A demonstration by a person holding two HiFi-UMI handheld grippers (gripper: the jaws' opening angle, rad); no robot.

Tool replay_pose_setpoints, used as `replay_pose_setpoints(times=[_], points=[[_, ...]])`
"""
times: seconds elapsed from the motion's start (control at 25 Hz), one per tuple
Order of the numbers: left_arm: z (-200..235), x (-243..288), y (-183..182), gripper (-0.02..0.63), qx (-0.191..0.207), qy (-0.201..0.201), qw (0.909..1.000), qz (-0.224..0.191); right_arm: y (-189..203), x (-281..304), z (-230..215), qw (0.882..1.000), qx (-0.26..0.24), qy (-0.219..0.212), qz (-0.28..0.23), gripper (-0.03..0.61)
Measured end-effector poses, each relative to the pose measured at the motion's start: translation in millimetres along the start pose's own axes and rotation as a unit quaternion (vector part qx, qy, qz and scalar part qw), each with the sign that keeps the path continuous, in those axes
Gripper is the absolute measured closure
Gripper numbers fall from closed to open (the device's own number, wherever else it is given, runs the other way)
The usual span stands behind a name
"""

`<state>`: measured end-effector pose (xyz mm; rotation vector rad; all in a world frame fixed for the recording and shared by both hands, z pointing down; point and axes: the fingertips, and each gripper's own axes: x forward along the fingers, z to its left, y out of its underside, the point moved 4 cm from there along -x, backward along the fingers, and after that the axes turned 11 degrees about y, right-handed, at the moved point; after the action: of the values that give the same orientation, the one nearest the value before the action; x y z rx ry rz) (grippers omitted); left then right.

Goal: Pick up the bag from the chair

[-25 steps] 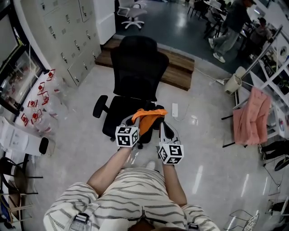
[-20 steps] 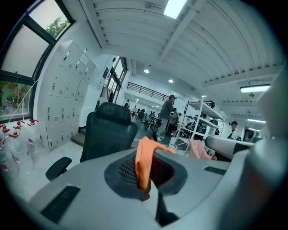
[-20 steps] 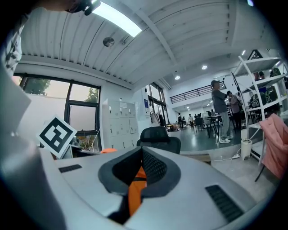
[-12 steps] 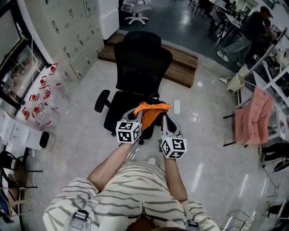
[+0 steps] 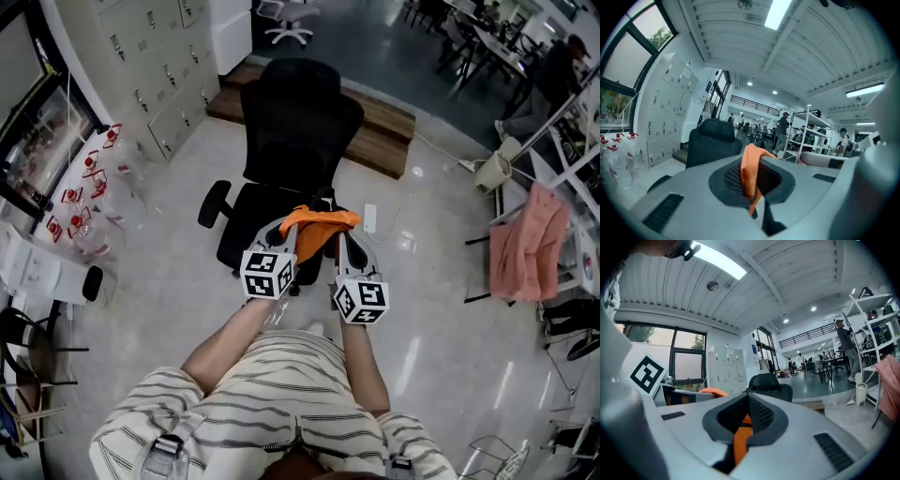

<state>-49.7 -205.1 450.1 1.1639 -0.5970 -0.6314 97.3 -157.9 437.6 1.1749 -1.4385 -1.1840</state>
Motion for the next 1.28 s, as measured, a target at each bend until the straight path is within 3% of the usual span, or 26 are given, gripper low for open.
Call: replay_pose_setpoints(times=[0.84,1.28], points=[[-17.5,-5.5,-23.7,0.584,0.028,-0.002,0.9988,-0.039,-9.3,2.4,-3.4,1.000,0.004,-0.009,-0.021,0.560],[-21.1,-9.5,-23.4,0.584,0.035,-0.009,0.9986,-0.040,-8.4,0.0,-4.2,1.000,-0.002,-0.012,-0.021,0.561]])
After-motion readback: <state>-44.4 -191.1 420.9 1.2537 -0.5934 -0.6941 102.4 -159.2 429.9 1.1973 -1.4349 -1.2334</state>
